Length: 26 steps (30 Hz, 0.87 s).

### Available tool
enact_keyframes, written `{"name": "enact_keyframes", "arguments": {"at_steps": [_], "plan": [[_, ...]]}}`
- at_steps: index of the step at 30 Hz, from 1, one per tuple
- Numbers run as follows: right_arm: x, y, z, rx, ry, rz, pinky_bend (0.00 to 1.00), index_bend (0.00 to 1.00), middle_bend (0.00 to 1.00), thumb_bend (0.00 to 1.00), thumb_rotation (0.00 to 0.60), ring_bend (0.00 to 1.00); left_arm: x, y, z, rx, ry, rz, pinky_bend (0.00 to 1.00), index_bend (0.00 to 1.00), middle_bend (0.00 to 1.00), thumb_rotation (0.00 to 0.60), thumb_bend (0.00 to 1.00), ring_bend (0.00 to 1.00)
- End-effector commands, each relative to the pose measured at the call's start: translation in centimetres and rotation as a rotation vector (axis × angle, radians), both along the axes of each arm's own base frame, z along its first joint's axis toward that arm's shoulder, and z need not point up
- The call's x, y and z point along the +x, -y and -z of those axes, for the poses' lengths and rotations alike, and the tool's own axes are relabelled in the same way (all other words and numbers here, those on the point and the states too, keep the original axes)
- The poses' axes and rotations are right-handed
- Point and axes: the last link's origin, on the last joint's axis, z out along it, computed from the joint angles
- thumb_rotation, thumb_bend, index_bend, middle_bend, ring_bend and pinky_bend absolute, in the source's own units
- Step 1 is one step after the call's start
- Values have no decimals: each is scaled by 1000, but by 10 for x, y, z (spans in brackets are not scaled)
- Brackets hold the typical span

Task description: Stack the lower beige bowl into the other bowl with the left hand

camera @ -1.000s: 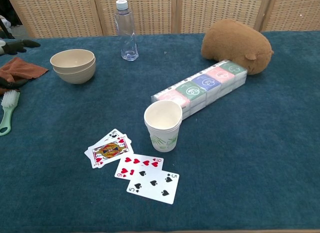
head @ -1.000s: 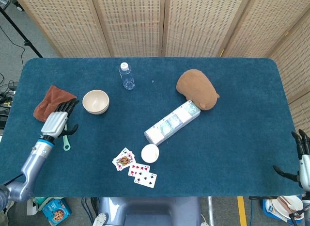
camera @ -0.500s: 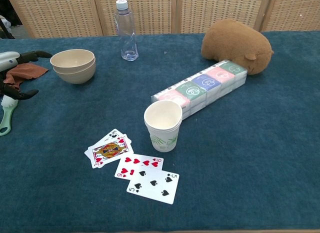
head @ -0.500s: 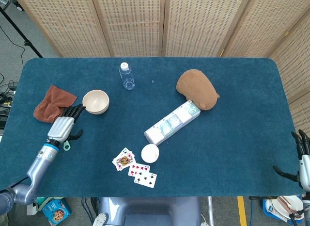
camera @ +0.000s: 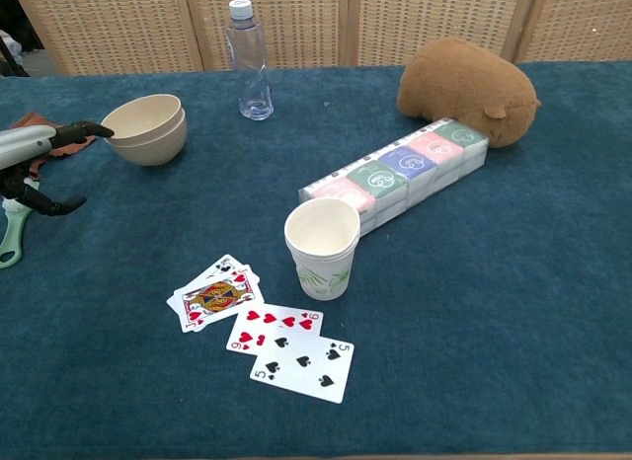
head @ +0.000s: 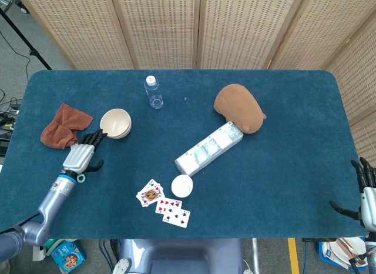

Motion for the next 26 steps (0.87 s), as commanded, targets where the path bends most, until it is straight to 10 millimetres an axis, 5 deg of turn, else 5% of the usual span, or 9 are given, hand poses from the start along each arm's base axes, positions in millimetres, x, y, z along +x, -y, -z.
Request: {"name": "enact_keyframes", "arguments": {"at_steps": [1,9,20,26], "plan": [[0,0,0,-1,0,0,0,0,0,0,600,0,4,-1,-5,24,34,16,0,0,0,600,408,0],[2,0,-1,-1,6,-7,0,0,0,0,600,0,17,14,-63,174,159,137,0,0,0,600,405,0],[10,-1,-3,-12,12,-37,0,0,0,0,600,0,-25,74,-118,317,9,1,0,0,0,600,301,0],[14,-2,-3,-10,18,-56,0,0,0,0,600,0,-41,108,-126,330,-54,-101,0,0,0,600,301,0]]}}
